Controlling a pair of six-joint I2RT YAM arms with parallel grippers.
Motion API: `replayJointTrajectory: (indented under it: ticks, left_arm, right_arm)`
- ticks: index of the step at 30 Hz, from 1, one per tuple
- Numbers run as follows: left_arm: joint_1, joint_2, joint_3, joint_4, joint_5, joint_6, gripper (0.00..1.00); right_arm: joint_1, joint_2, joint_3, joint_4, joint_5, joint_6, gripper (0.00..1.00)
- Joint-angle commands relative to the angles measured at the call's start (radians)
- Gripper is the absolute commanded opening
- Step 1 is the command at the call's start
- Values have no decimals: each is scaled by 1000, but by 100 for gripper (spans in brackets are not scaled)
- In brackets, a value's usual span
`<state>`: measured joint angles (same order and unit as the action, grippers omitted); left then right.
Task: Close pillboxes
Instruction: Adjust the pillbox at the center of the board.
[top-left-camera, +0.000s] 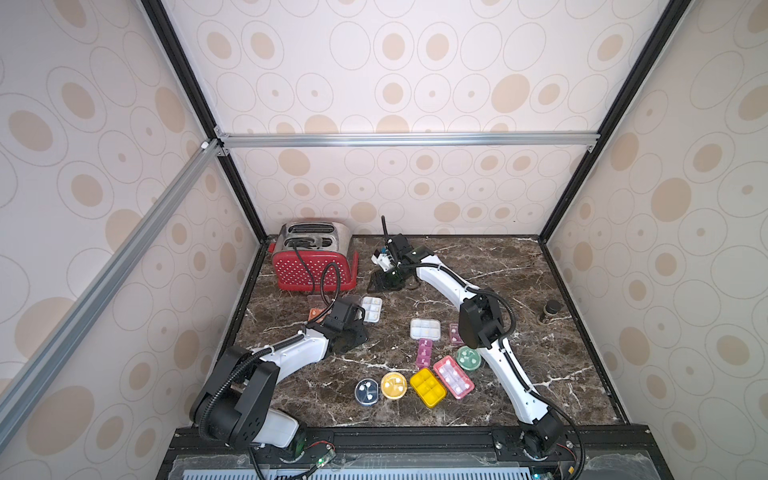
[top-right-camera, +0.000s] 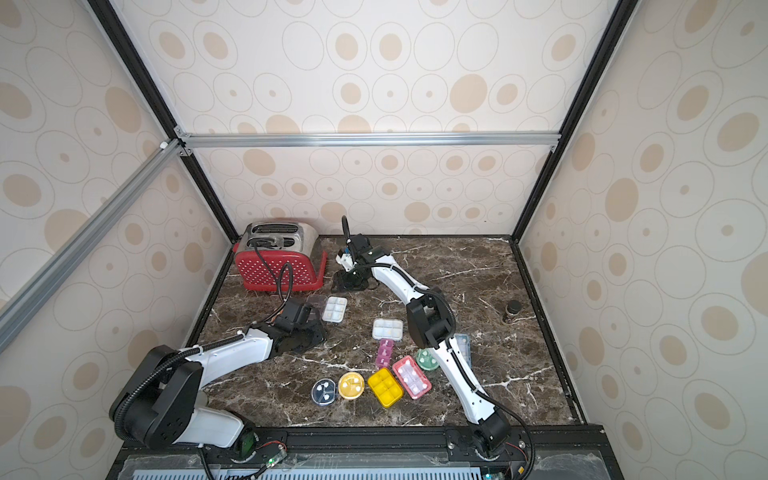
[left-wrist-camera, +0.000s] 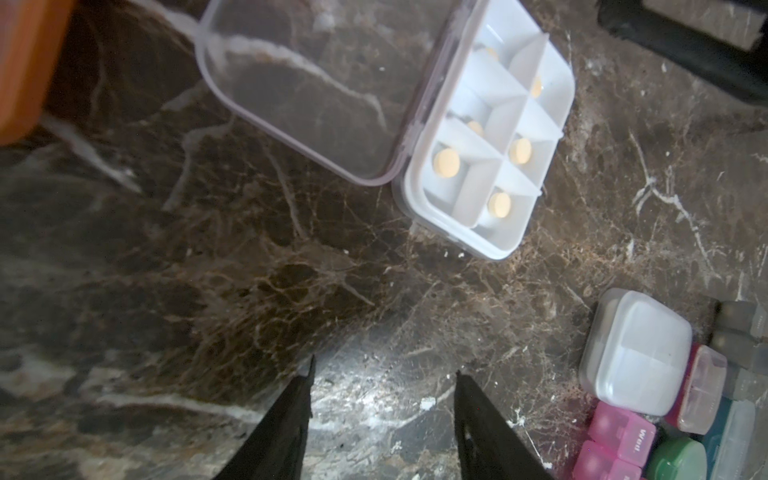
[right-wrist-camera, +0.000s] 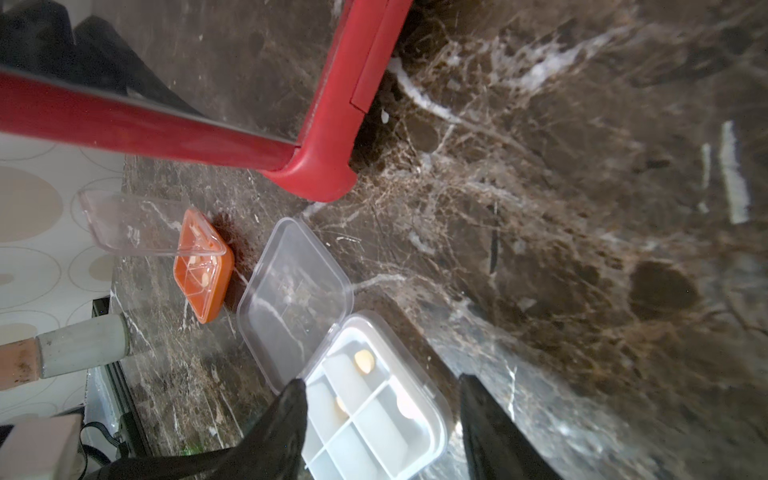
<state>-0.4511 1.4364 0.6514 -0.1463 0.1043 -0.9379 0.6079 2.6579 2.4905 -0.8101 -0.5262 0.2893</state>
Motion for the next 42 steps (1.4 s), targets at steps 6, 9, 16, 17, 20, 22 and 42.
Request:
replayJointTrajectory:
  ticks: [6, 9, 16, 17, 20, 22, 42]
  left_arm:
    - [5, -8, 22, -52, -37, 30, 56]
    - [3, 2, 32, -61, -40, 42, 56]
    - [8, 31, 49, -48, -20, 57, 54]
    - [8, 31, 48, -38, -9, 59, 54]
    - [8, 29, 48, -42, -15, 59, 53]
    - [10, 31, 50, -48, -19, 62, 53]
    - [66, -73, 38, -185, -71, 101, 53]
  right_arm:
    - [10, 54, 7, 27, -46, -4, 61]
    - [13, 59, 7, 28, -64, -14, 60]
    - [16, 40, -40, 10, -85, -48, 58]
    - [19, 26, -65, 19, -85, -53, 57]
    - [26, -33, -168, 75, -68, -52, 55]
    - [34, -73, -241, 103, -54, -64, 51]
    - [158, -409, -747, 357, -15, -16, 43]
